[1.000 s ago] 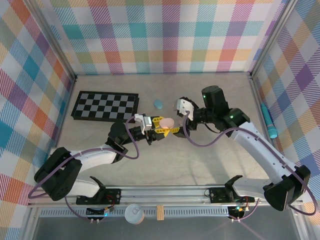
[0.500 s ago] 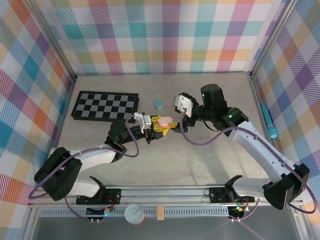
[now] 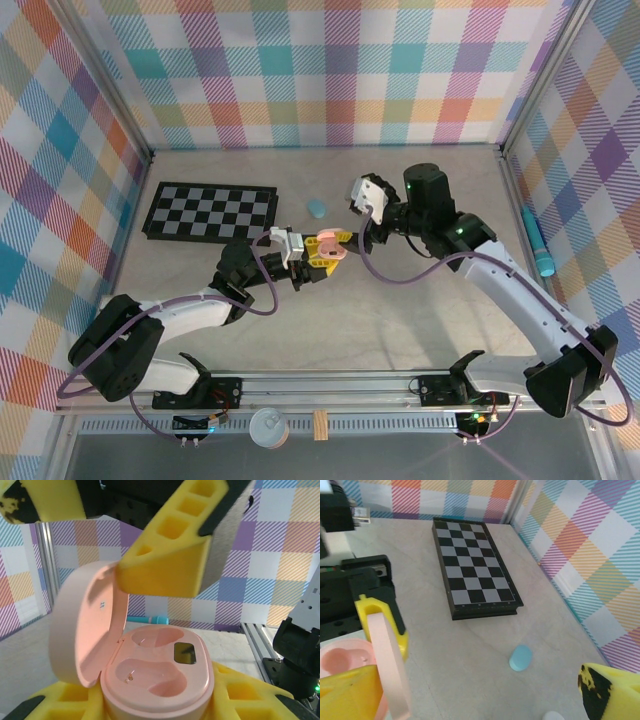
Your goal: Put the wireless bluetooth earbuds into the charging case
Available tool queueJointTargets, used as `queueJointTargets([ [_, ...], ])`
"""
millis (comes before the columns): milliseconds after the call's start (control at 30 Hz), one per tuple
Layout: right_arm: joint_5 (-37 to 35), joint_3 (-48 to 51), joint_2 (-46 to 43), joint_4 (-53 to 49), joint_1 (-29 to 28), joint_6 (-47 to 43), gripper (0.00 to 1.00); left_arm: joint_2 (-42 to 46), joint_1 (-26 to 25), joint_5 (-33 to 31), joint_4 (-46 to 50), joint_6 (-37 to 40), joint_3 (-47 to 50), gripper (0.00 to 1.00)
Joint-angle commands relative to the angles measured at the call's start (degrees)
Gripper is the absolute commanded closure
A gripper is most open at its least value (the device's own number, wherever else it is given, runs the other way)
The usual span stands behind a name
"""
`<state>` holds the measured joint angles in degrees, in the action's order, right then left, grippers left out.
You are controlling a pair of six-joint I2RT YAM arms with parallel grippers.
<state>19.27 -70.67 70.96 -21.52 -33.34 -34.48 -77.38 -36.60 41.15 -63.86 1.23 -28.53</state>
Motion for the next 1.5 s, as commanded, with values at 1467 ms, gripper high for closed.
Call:
queueJointTargets([
  [1467,9.88,-7.52,4.82,-10.35,0.81,5.87,0.41,2.37,0.56,3.07,-2.39,1.31,0.14,0.68],
])
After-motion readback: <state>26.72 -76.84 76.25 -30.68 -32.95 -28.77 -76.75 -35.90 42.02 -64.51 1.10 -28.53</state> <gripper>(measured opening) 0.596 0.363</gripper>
